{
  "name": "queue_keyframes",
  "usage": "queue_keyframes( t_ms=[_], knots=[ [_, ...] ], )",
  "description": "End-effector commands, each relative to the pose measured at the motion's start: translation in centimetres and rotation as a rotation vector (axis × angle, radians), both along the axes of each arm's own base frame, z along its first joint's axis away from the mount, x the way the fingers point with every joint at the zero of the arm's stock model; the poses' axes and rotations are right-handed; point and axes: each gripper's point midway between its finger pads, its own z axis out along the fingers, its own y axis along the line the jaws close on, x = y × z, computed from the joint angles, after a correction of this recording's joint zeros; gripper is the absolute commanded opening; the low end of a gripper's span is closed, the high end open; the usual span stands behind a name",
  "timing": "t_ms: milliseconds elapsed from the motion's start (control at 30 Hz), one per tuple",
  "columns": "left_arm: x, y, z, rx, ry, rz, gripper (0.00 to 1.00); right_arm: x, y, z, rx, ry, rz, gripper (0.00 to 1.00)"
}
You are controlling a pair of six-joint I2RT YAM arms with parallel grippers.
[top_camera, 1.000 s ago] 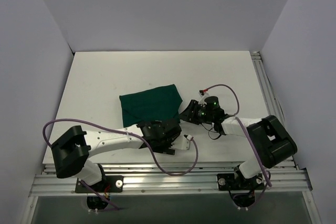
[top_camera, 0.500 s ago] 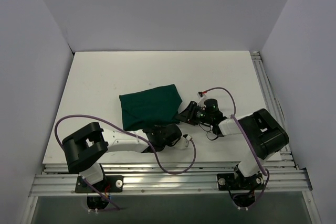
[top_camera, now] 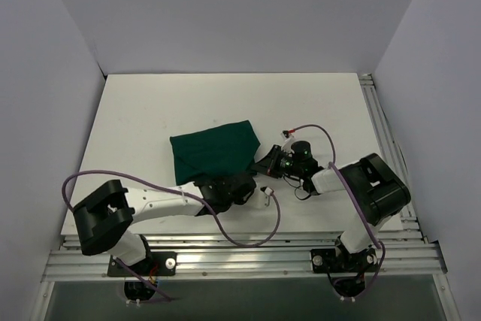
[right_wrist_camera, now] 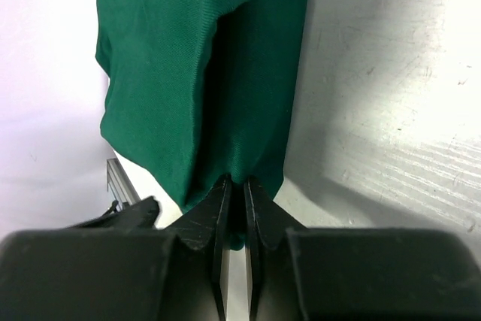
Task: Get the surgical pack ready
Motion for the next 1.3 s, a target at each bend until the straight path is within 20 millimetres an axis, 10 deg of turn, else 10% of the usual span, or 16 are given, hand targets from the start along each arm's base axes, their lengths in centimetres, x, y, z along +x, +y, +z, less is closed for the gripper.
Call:
queue_keyframes(
  t_ms=[0,267,400,533,800,1167,1267],
  knots=[
    [0.1,0.6,2.8,-0.100,0.137,0.050,0.02,0.9,0.0,-0.2,-0.026,-0.017,-0.017,0.00],
    [-2.2,2.2,3.7,-0.106,0.353,0.015,0.02,1.2,0.1,-0.4,-0.040,-0.016,-0.022,0.00],
    [-1.8,2.2,1.6,-0.026,0.241,-0.015,0.76,1.4,0.1,-0.3,-0.039,-0.017,-0.023,0.00],
    [-1.1,-0.9,0.5,0.039,-0.003,-0.128,0.93,1.5,0.1,-0.6,-0.052,-0.011,-0.020,0.00],
    [1.1,-3.3,-0.5,0.116,-0.340,-0.139,0.88,1.4,0.1,-0.8,-0.056,-0.003,-0.020,0.00],
    [1.4,-0.7,-2.9,0.254,-0.390,-0.055,0.82,1.8,0.2,-0.2,-0.062,-0.010,-0.015,0.00],
    [1.5,-0.3,-2.1,0.243,-0.414,-0.024,0.66,1.8,0.1,-0.2,-0.070,-0.013,-0.014,0.00]
  ],
)
